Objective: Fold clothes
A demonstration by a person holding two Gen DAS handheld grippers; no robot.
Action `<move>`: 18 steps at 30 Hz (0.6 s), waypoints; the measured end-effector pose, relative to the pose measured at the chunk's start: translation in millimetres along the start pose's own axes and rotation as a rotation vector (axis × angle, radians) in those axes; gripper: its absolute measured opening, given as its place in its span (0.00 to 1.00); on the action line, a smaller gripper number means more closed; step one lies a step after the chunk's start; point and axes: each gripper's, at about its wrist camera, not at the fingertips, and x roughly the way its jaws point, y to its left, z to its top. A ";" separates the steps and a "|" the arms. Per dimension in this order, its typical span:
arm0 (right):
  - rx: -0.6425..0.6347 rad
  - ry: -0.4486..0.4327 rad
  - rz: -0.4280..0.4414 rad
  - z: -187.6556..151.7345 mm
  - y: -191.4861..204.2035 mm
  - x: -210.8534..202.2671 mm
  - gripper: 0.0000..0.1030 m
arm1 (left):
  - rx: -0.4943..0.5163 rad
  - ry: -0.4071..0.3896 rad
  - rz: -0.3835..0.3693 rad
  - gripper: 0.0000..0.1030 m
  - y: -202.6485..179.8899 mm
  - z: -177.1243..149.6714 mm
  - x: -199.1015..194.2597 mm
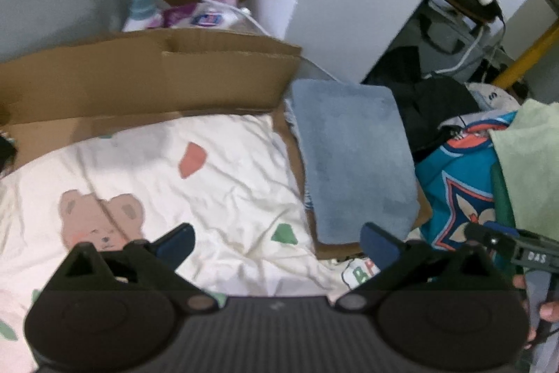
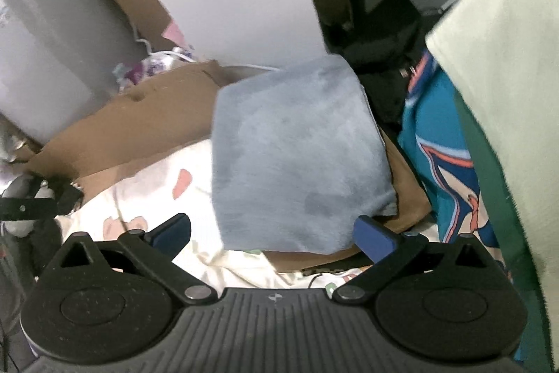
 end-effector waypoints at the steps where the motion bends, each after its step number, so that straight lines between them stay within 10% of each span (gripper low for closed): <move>1: -0.009 -0.003 0.003 1.0 4.4 -6.4 0.99 | -0.006 -0.004 0.010 0.99 2.6 -0.8 -7.2; 18: -0.061 0.004 -0.002 -8.0 58.6 -94.2 0.99 | -0.021 -0.074 0.091 0.99 23.9 -44.6 -128.9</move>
